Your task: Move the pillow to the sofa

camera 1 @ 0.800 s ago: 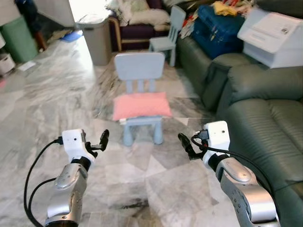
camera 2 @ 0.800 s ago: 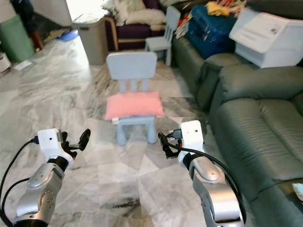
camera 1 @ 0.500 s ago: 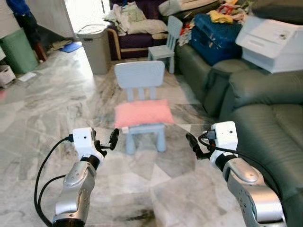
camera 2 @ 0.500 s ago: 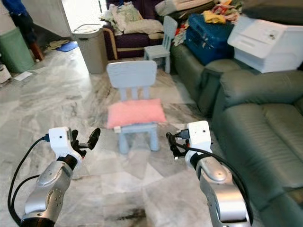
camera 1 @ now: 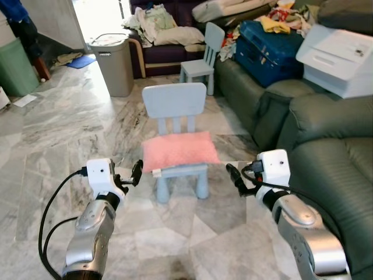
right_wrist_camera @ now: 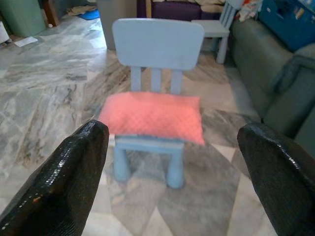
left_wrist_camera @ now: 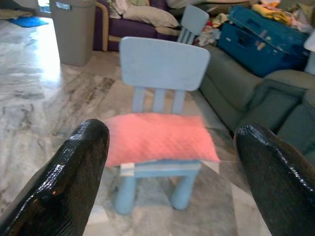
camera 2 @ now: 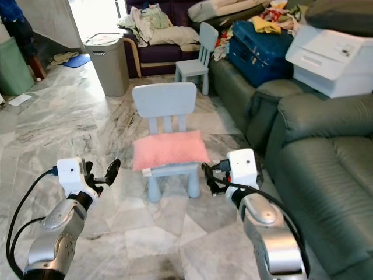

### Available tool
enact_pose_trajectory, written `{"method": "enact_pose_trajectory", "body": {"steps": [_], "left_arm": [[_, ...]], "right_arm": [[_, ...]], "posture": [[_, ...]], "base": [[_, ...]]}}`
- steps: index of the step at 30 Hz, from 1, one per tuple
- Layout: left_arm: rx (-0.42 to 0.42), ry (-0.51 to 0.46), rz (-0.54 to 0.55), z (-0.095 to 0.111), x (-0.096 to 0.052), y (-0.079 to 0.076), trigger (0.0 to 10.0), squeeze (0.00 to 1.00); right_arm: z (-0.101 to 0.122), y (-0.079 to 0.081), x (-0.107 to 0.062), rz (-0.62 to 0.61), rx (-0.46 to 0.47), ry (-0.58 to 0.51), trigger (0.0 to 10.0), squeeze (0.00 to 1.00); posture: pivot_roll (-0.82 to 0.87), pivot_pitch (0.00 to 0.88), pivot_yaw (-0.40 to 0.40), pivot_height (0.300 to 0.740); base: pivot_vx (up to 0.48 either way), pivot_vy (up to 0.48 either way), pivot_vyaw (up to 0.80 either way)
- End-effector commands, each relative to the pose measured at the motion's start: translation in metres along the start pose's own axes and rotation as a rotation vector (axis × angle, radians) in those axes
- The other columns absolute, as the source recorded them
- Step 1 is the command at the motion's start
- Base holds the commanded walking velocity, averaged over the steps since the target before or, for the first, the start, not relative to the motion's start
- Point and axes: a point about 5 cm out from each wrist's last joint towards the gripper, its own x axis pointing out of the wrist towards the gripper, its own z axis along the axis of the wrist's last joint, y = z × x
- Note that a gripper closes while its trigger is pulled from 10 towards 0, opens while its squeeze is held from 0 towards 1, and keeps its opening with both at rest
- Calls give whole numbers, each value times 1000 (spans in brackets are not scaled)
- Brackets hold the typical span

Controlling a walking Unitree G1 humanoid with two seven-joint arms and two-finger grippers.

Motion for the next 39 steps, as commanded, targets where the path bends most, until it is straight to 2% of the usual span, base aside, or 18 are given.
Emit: {"method": "enact_pose_trajectory", "body": {"steps": [1,26,32,39], "left_arm": [[11,2,29,2,-1,8,10000,0],[-9,2,37,2,-2,8,10000,0],[-13,1,40,2,-1,8,10000,0],[-15,3,38,2,-1,8,10000,0]], "right_arm": [[6,6,1,24,-1,-26,10000,0],[6,8,2,38,-15,-32,10000,0],[7,8,2,40,-19,-37,10000,0],[7,7,3,37,-18,-37,10000,0]], "posture": [[-92,0,15,740],[-89,0,16,740],[-89,0,13,740],[-88,0,12,740]], "base": [[480,0,0],[479,0,0],[468,0,715],[466,0,0]]}}
